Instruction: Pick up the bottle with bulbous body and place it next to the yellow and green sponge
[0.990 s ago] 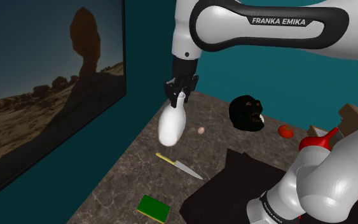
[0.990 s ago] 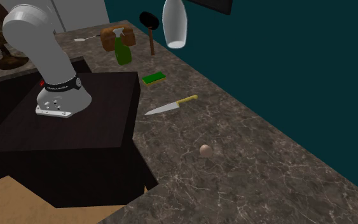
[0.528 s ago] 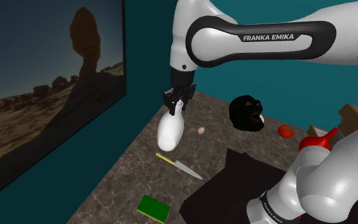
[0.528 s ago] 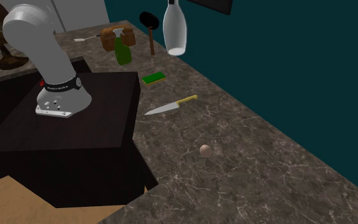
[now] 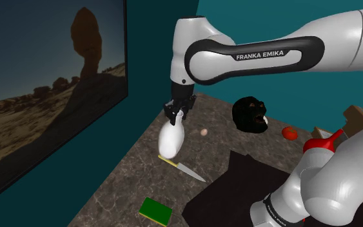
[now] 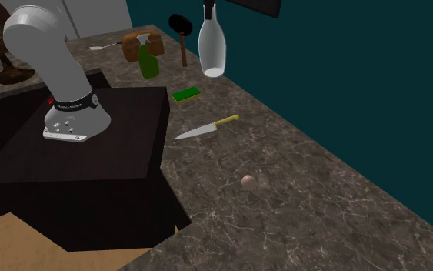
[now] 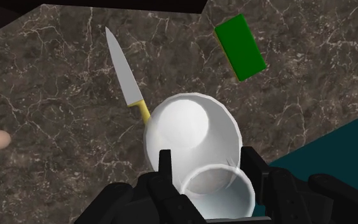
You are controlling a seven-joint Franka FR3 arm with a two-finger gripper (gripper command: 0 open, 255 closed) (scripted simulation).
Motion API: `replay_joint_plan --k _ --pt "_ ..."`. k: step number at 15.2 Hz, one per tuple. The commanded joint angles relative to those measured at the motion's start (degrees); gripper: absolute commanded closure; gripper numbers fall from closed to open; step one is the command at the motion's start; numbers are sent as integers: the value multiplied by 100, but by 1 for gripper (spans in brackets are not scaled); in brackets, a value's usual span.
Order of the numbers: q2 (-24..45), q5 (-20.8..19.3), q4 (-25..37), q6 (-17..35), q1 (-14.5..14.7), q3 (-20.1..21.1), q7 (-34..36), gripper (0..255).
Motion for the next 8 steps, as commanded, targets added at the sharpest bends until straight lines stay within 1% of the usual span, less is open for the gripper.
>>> replay_joint_plan --k 1,8 --pt "37 -1 -121 164 8 11 16 255" --pt "209 -19 -485 699 11 20 29 255"
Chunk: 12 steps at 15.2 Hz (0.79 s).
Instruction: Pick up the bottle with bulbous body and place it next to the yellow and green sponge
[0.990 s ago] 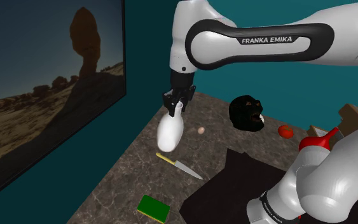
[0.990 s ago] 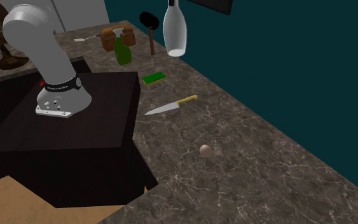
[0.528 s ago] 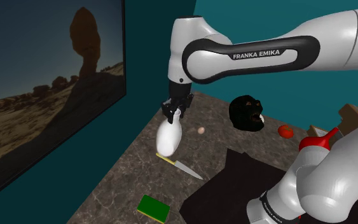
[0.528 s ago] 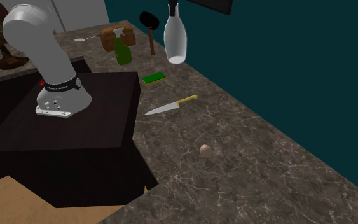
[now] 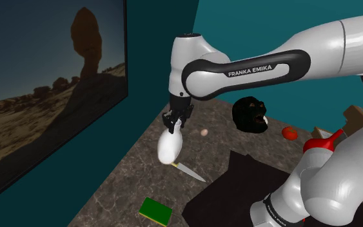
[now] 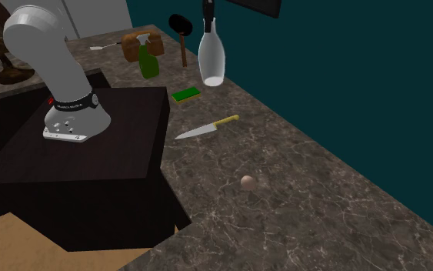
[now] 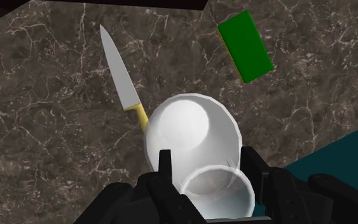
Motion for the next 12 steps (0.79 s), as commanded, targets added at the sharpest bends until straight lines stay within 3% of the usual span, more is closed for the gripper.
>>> replay_joint_plan --k 1,12 --pt "91 -12 -49 146 -1 2 6 255" --pt "494 -66 -488 985 4 12 44 255"
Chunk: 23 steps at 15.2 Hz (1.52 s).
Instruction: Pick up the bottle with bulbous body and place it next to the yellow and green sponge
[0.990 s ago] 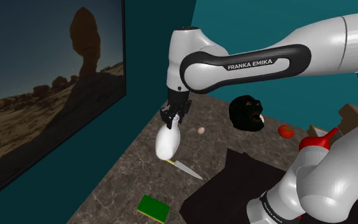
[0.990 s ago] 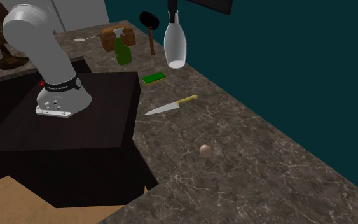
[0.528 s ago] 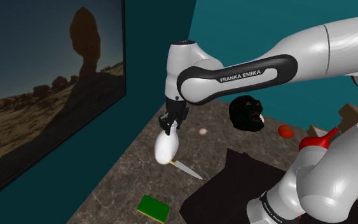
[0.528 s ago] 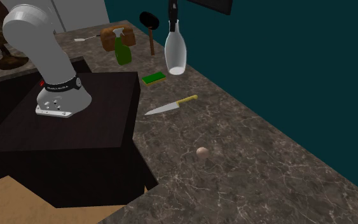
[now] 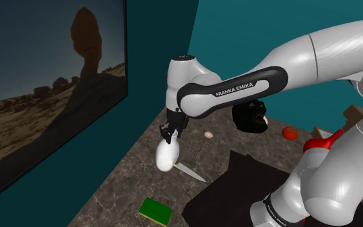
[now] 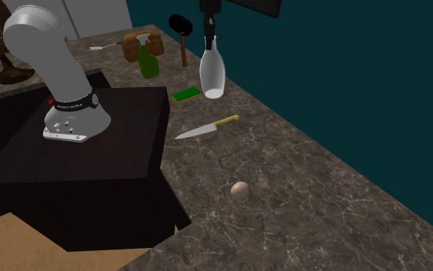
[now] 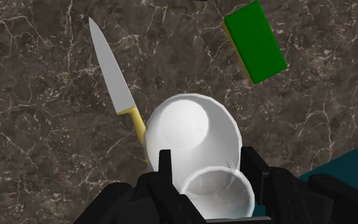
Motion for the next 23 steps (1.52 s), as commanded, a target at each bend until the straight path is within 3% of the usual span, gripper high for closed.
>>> replay_joint_plan --k 1,16,23 --pt "82 -14 -66 153 -3 -3 1 255" --pt "876 -158 -405 1279 12 -18 99 255" --pt "908 -165 -411 1317 14 -20 103 255"
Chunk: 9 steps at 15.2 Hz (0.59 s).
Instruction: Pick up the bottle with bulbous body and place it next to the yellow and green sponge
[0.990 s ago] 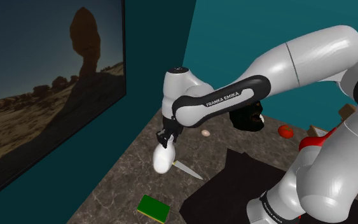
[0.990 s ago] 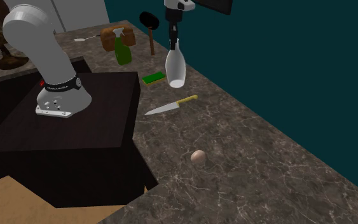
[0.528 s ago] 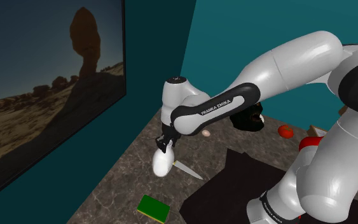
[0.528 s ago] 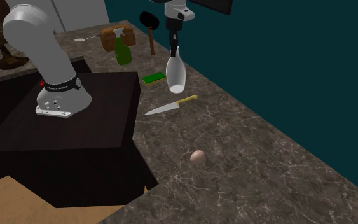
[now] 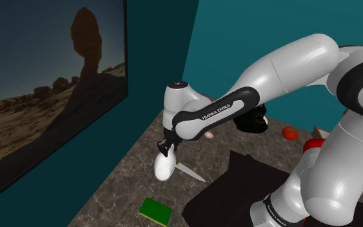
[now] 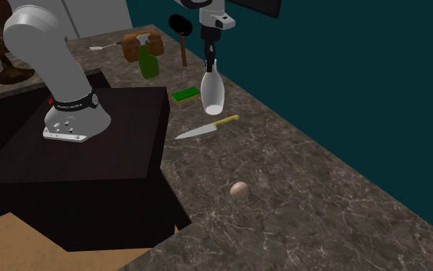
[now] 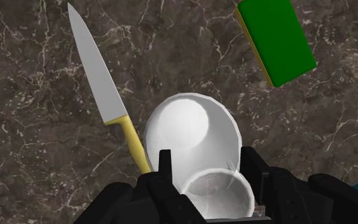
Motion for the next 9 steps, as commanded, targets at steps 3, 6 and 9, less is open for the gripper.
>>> replay_joint_plan --k 3,6,9 --pt "0 0 2 2 0 0 0 0" --pt "0 0 1 2 0 0 1 0" --pt "-260 52 126 -379 -10 11 -37 0"
